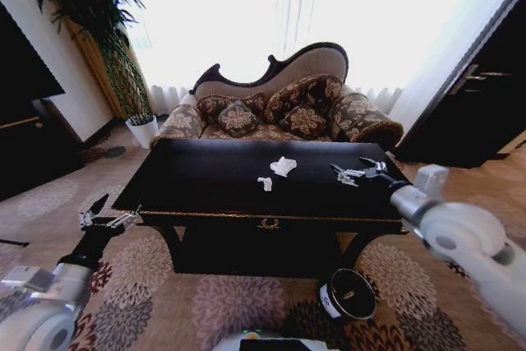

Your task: Move to the front of the table and place the trash on the table into the trash bin.

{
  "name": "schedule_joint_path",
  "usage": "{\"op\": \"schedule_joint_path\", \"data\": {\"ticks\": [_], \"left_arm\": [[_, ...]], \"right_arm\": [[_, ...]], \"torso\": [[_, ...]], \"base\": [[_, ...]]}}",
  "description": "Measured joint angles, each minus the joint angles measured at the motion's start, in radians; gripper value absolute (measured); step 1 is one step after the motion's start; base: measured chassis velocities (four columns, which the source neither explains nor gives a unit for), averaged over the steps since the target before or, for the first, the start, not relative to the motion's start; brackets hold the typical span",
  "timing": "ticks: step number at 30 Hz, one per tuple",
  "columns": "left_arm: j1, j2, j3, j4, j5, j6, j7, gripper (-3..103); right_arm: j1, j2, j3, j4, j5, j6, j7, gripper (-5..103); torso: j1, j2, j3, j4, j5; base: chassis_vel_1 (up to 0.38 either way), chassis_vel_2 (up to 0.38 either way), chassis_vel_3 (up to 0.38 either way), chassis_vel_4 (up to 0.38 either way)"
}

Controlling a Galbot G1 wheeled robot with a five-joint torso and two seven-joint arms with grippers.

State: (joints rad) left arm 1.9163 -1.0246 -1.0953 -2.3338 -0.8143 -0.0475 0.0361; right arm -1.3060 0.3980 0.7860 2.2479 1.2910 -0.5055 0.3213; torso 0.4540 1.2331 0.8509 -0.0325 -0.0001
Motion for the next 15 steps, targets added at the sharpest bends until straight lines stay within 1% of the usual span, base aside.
{"op": "schedule_joint_path", "data": {"ticks": [1,2,3,5,6,7,8,13,14,15], "left_arm": [[0.0,0.0,0.0,0.0,0.0,0.0,0.0,100],[0.0,0.0,0.0,0.0,0.0,0.0,0.0,100],[0.0,0.0,0.0,0.0,0.0,0.0,0.0,100],[0.0,0.0,0.0,0.0,0.0,0.0,0.0,100],[0.0,0.0,0.0,0.0,0.0,0.0,0.0,100],[0.0,0.0,0.0,0.0,0.0,0.0,0.0,100],[0.0,0.0,0.0,0.0,0.0,0.0,0.0,100],[0.0,0.0,0.0,0.0,0.0,0.0,0.0,100],[0.0,0.0,0.0,0.0,0.0,0.0,0.0,100],[0.0,0.0,0.0,0.0,0.0,0.0,0.0,100]], "right_arm": [[0.019,-0.028,-0.007,-0.01,0.028,-0.01,0.013,100],[0.019,-0.028,-0.007,-0.01,0.028,-0.01,0.013,100],[0.039,-0.051,-0.021,-0.018,0.047,-0.016,0.022,100],[0.1,-0.082,-0.082,-0.035,0.075,-0.024,0.041,100],[0.134,-0.091,-0.116,-0.042,0.082,-0.027,0.049,100],[0.193,-0.103,-0.182,-0.052,0.095,-0.032,0.061,100],[0.193,-0.103,-0.182,-0.052,0.095,-0.032,0.061,100],[0.417,-0.111,-0.421,-0.09,0.154,-0.053,0.114,100],[0.417,-0.111,-0.421,-0.09,0.154,-0.053,0.114,100],[0.498,-0.105,-0.499,-0.104,0.174,-0.061,0.128,100]], "torso": [[0.0,0.0,0.0,0.0,0.0],[0.0,0.0,0.0,0.0,0.0],[0.0,0.0,0.0,-0.0001,-0.0001],[0.0,0.0,0.0,-0.0002,-0.0002],[0.0,0.0,0.0,-0.0001,-0.0001],[0.0,0.0,0.0,0.0,-0.0001],[0.0,0.0,0.0,0.0,-0.0001],[0.0,0.0,0.0,-0.0001,-0.0001],[0.0,0.0,0.0,-0.0001,-0.0001],[0.0,0.0,0.0,-0.0003,0.0]], "base": [[0.0,0.0,0.0,0.0],[0.0,0.0,0.0,0.0],[0.0,0.0,0.0,0.0],[0.0,0.0,0.0,0.0],[0.0,0.0,0.0,0.0],[0.0,0.0,0.0,0.0],[0.0,0.0,0.0,0.0],[0.0,0.0,0.0,0.0],[0.0,0.0,0.0,0.0],[0.0,0.0,0.0,0.0]]}}
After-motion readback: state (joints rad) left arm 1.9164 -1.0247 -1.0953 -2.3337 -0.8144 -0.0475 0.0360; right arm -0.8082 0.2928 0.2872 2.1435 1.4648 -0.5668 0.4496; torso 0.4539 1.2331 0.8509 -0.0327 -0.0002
